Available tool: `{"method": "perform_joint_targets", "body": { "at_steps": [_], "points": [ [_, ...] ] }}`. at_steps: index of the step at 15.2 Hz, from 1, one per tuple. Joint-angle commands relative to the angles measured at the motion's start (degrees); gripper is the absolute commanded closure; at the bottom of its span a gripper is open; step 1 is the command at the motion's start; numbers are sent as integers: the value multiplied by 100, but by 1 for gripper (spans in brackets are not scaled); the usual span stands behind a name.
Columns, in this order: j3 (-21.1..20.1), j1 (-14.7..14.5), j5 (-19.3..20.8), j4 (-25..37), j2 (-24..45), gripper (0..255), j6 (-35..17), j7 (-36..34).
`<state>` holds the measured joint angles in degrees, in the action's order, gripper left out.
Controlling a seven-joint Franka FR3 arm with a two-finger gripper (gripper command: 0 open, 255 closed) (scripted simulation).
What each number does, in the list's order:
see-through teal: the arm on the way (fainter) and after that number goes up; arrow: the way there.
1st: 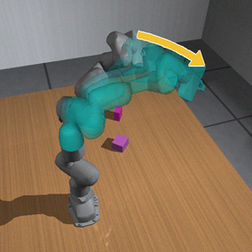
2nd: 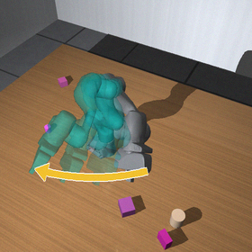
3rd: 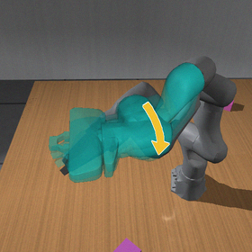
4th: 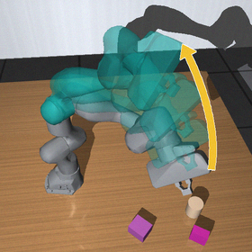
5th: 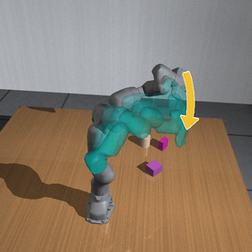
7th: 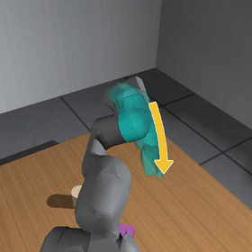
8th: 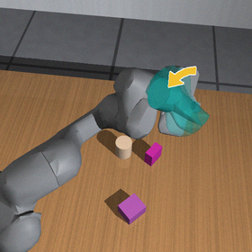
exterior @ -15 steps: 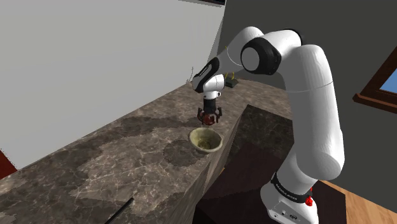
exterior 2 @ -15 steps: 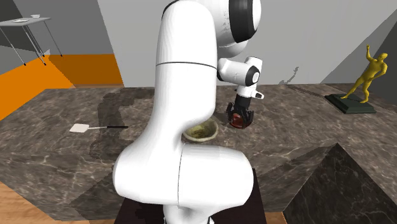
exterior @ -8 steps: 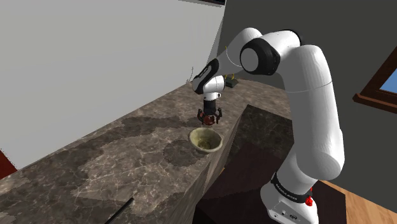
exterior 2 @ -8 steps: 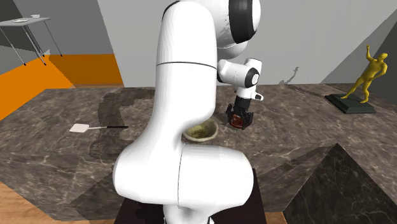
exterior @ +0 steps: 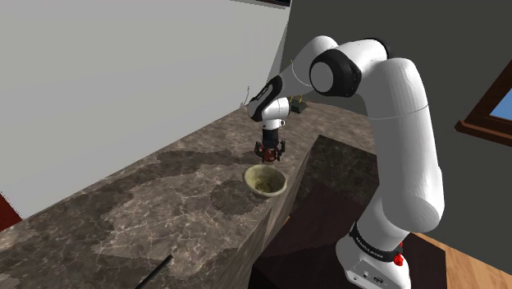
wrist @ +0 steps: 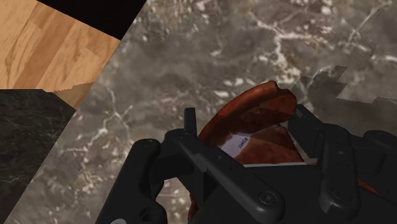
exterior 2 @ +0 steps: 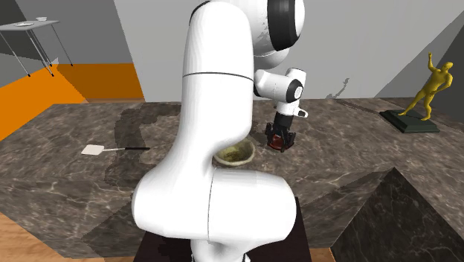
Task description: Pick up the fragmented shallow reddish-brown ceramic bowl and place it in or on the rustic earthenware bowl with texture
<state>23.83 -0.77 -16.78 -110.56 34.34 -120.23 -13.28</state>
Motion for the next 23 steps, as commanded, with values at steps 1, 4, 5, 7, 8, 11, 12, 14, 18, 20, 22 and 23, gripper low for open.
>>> {"method": "perform_joint_targets", "body": {
  "at_steps": [1,4,5,7,8,11,12,14,18,20,22,23],
  "points": [
    [0,0,0,0,0,255,-1,0],
    [20,-14,26,-7,-60,255,47,-15],
    [39,-28,53,-14,-120,255,97,-31],
    [77,-55,107,-21,-238,255,199,-63],
    [95,-68,134,-24,-297,255,251,-79],
    [148,-106,215,-24,-469,255,409,-127],
    [165,-118,242,-22,-525,255,462,-144],
    [197,-142,295,-13,-635,255,571,-177],
    [257,-185,400,20,-848,255,796,-242],
    [284,-204,451,44,-950,255,911,-274],
    [309,-222,500,73,-1049,255,1028,-306],
    [321,-231,525,89,-1097,255,1087,-322]
  ]
}}
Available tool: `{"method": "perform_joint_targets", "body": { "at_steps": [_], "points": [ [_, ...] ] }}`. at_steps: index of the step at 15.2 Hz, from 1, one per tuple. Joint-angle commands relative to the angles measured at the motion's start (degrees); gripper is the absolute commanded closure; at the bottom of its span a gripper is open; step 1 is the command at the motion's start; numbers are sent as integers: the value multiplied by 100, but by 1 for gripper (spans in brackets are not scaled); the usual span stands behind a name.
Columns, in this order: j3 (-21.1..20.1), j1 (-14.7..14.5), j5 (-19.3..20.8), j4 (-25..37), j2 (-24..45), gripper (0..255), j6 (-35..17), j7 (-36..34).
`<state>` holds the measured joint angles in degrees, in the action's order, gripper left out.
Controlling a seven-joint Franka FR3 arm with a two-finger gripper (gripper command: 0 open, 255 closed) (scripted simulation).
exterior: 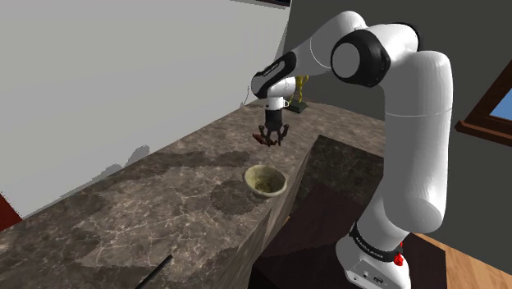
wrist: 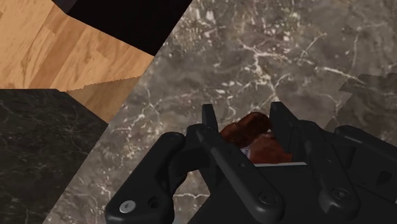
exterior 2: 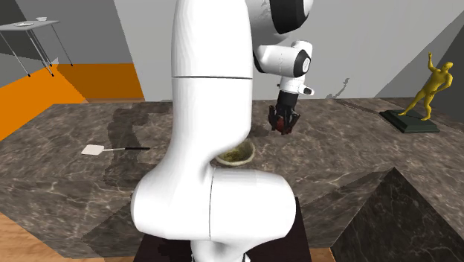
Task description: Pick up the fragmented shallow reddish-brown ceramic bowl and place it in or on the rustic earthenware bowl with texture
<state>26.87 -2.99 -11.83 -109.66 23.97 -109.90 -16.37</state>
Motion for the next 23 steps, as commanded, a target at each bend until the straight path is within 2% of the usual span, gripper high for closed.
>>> {"method": "perform_joint_targets", "body": {
  "at_steps": [1,11,17,23],
  "points": [
    [28,-17,54,17,-107,255,115,-28],
    [117,-82,261,254,-516,255,709,-167],
    [-9,-635,545,-1138,-1626,255,261,-907],
    [-315,-1036,718,-2284,-2624,255,-49,-1734]
  ]
}}
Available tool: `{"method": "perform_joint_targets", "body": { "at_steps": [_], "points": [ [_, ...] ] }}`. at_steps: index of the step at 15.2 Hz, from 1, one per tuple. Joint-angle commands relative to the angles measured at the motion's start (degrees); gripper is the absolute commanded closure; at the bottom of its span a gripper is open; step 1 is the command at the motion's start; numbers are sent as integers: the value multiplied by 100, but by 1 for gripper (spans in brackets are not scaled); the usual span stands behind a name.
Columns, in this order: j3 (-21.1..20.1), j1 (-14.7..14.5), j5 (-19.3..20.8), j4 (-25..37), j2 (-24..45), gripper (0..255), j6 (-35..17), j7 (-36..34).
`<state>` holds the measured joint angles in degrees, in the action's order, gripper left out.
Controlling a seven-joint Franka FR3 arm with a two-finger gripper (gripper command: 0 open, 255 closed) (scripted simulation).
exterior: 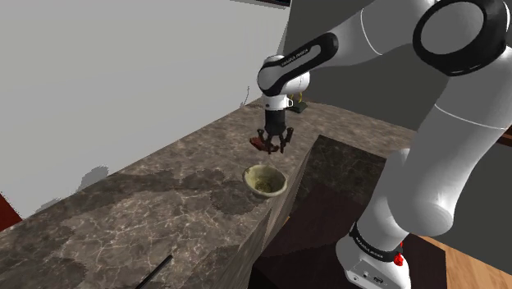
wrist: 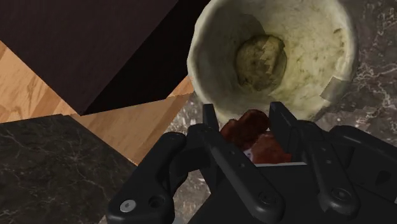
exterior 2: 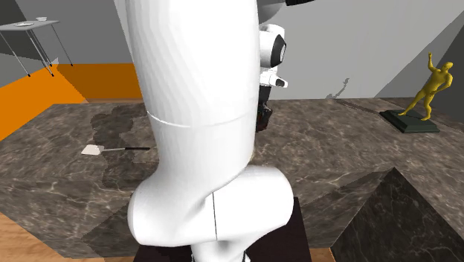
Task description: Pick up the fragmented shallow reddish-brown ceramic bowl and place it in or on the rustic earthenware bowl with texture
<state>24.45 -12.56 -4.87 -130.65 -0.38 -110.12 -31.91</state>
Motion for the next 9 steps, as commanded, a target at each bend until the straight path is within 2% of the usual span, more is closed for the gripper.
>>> {"method": "perform_joint_targets", "body": {
  "at_steps": [1,7,9],
  "points": [
    [-139,-137,32,-355,-341,255,-69,-320],
    [-643,-496,-56,-1299,-1210,255,-288,-1197],
    [-634,-501,-93,-1365,-1099,255,-456,-1147]
  ]
}}
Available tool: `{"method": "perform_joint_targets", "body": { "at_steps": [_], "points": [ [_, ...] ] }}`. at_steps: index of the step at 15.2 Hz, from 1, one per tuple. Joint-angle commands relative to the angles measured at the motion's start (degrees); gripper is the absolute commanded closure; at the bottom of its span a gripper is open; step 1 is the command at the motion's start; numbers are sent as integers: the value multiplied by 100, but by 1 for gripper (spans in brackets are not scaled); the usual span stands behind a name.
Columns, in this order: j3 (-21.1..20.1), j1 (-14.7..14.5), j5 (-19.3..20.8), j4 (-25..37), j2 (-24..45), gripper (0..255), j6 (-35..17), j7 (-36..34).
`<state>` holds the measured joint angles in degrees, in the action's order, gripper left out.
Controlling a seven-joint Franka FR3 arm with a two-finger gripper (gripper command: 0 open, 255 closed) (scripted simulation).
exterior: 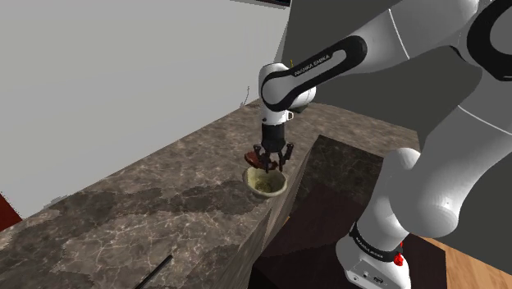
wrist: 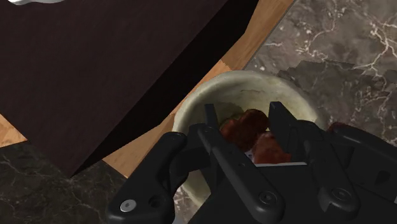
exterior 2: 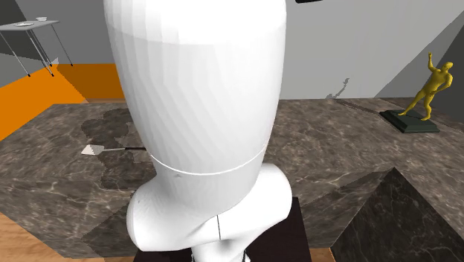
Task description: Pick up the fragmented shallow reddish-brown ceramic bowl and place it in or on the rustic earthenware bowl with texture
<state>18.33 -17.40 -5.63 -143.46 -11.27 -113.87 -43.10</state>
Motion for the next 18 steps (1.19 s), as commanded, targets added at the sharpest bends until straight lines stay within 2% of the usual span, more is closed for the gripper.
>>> {"method": "perform_joint_targets", "body": {
  "at_steps": [1,12,18],
  "points": [
    [-16,-22,-38,-115,47,255,-165,-2],
    [25,-82,-344,-358,763,255,-1059,333],
    [24,-81,-344,-358,763,255,-1059,333]
  ]
}}
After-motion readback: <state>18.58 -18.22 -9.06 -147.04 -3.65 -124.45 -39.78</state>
